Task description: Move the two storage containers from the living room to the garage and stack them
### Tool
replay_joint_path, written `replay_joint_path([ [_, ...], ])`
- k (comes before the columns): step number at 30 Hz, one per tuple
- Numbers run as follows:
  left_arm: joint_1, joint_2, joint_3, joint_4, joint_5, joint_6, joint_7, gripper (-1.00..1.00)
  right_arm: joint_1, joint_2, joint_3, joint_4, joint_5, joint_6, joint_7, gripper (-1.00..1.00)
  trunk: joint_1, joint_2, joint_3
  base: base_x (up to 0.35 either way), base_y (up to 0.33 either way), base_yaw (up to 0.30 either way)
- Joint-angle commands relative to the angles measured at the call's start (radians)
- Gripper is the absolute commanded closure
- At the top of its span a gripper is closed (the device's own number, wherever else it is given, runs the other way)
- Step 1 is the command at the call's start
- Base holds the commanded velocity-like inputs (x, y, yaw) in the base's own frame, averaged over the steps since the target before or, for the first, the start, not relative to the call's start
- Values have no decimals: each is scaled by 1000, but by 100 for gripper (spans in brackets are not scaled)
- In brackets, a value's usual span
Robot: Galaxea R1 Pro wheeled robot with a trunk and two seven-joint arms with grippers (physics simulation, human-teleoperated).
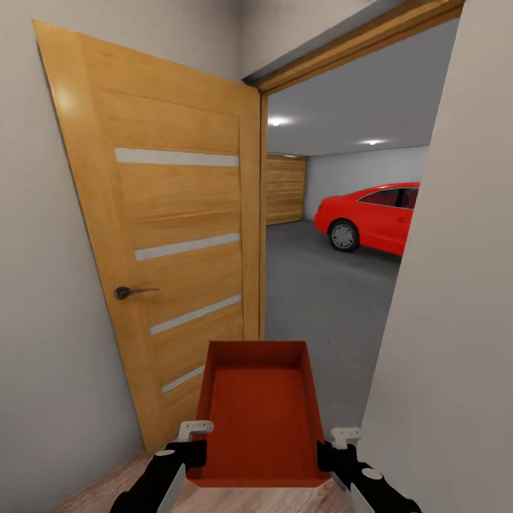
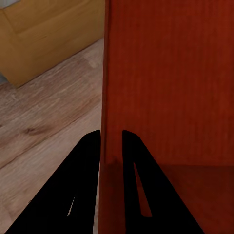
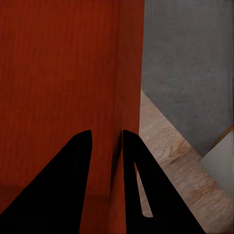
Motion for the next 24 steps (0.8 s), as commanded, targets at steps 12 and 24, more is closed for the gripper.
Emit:
replay_joint_path([
  [12,0,53,18,-2,-9,7,4,100,0,-1,35,-1,-9,-4,10,100,0,-1,4,73,300,-288],
  [24,0,53,18,-2,-9,7,4,100,0,-1,35,-1,-9,-4,10,100,0,-1,9,197,272,-287],
])
